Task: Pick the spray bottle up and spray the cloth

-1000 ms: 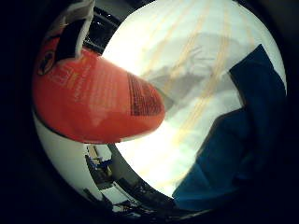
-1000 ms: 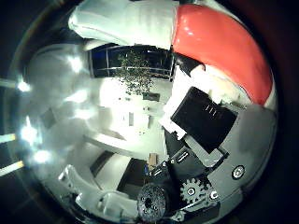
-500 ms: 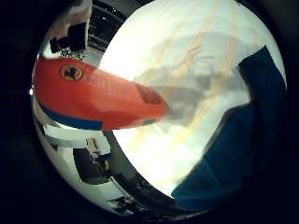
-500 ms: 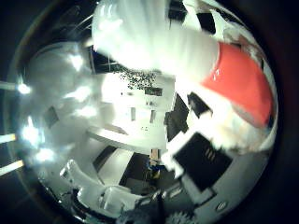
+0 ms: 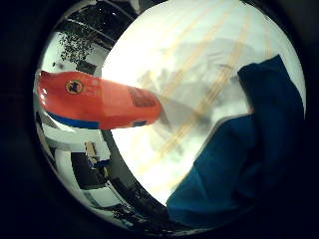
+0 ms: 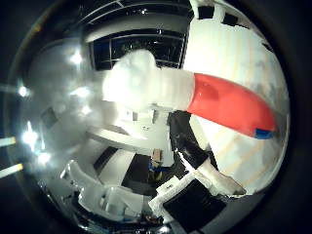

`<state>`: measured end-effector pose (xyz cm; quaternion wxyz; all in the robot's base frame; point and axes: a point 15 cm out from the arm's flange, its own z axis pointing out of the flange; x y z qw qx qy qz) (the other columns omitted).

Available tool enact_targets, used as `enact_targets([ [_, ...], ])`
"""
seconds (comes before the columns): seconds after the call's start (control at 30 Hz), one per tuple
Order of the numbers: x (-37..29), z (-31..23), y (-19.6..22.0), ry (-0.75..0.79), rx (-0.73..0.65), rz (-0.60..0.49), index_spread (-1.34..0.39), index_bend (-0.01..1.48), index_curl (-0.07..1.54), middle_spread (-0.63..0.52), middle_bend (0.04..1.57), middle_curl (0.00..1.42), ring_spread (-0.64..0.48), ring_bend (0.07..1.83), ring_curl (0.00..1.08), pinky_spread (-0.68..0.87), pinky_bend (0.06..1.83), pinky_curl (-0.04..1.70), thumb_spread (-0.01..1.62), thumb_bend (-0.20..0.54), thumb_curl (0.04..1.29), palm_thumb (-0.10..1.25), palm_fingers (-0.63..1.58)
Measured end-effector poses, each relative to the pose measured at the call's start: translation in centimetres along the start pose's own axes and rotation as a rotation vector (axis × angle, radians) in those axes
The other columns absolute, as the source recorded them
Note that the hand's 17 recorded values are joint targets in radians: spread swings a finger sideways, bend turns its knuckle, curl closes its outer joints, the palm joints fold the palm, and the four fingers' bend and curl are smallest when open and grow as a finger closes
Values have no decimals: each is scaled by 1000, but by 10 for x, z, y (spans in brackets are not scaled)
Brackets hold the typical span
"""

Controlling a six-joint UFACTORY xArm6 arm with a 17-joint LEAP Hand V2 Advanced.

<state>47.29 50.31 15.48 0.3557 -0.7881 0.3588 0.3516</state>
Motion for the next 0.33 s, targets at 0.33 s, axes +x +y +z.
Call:
enact_targets([
  [0.33,-17,-65,1,66,20,-63,-201,160,320,52,338,369,1,728,342,283,608,567,1031,-24,423,706,104],
])
